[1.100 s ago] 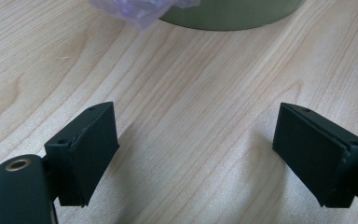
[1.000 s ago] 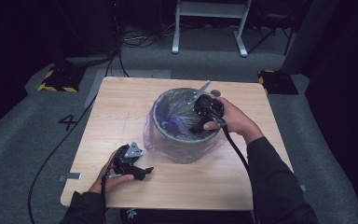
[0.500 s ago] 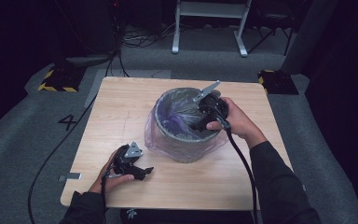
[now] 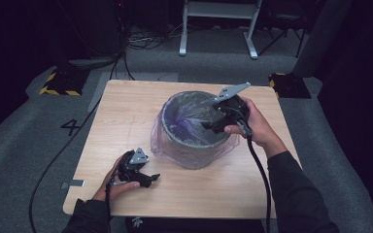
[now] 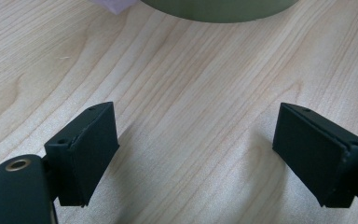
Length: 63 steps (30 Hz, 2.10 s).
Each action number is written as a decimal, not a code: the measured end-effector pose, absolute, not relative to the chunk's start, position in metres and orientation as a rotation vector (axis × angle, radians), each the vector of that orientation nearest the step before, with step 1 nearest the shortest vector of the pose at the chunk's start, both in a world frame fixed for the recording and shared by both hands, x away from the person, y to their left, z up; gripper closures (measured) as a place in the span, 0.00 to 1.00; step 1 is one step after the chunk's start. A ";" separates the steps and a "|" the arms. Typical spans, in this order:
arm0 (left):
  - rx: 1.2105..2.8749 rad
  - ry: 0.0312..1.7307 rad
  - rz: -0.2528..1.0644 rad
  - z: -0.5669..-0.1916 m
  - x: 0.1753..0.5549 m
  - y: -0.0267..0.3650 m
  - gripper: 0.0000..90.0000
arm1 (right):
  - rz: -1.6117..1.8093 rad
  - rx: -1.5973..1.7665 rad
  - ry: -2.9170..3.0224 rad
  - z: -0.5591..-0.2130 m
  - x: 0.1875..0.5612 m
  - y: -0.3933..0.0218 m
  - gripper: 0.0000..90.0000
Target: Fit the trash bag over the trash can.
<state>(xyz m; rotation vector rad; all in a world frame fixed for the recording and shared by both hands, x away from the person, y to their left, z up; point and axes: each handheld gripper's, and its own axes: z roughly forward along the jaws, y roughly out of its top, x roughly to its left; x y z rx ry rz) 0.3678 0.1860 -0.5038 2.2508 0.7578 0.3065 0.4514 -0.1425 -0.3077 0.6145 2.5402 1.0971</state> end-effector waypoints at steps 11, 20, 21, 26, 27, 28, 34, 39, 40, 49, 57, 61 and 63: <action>2.251 0.758 0.306 -0.504 0.368 0.186 0.15 | 1.201 0.619 2.411 -0.299 0.424 -0.169 0.20; 2.251 0.758 0.306 -0.504 0.368 0.186 0.15 | 1.198 0.595 2.374 -0.301 0.401 -0.192 0.19; 2.250 0.758 0.306 -0.504 0.368 0.186 0.15 | 1.200 0.587 2.371 -0.301 0.399 -0.195 0.19; 2.251 0.758 0.306 -0.504 0.368 0.186 0.15 | 1.224 0.584 2.367 -0.305 0.391 -0.206 0.19; 2.251 0.758 0.306 -0.504 0.368 0.186 0.15 | 1.224 0.587 2.366 -0.305 0.390 -0.209 0.19; 2.251 0.758 0.306 -0.504 0.368 0.186 0.15 | 1.223 0.590 2.365 -0.307 0.388 -0.211 0.19; 2.251 0.758 0.306 -0.504 0.368 0.186 0.15 | 1.209 0.600 2.363 -0.316 0.381 -0.223 0.19; 2.250 0.758 0.306 -0.504 0.368 0.186 0.15 | 1.164 0.610 2.363 -0.328 0.378 -0.232 0.19; 2.251 0.758 0.306 -0.504 0.368 0.186 0.15 | 1.163 0.615 2.364 -0.330 0.378 -0.234 0.20; 2.251 0.758 0.306 -0.504 0.368 0.186 0.15 | 1.072 0.654 2.410 -0.363 0.374 -0.249 0.20; 2.251 0.758 0.306 -0.504 0.368 0.186 0.15 | 0.925 0.692 2.467 -0.395 0.370 -0.256 0.20; 2.251 0.758 0.307 -0.504 0.368 0.186 0.15 | 0.863 0.699 2.503 -0.414 0.366 -0.259 0.20; 2.250 0.759 0.307 -0.504 0.368 0.186 0.15 | 0.852 0.714 2.512 -0.422 0.365 -0.261 0.20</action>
